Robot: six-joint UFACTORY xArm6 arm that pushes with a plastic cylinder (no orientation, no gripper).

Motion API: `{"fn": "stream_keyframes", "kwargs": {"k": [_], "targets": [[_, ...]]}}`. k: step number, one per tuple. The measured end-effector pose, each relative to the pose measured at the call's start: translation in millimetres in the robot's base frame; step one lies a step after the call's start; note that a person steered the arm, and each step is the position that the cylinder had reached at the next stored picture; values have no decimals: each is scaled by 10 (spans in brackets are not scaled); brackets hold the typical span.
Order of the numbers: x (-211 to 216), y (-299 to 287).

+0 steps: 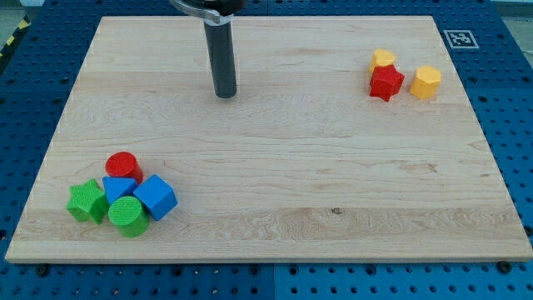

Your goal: Slide the yellow hexagon a bit left

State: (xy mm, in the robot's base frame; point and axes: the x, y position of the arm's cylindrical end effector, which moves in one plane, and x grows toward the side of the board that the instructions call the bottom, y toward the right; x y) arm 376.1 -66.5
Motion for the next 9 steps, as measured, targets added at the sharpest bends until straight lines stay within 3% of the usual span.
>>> {"fn": "stream_keyframes", "kwargs": {"k": [3,5,6,7,8,9], "targets": [[80,199],[281,1905],[778,2137],[858,2271],[857,3633],[670,4121]]}}
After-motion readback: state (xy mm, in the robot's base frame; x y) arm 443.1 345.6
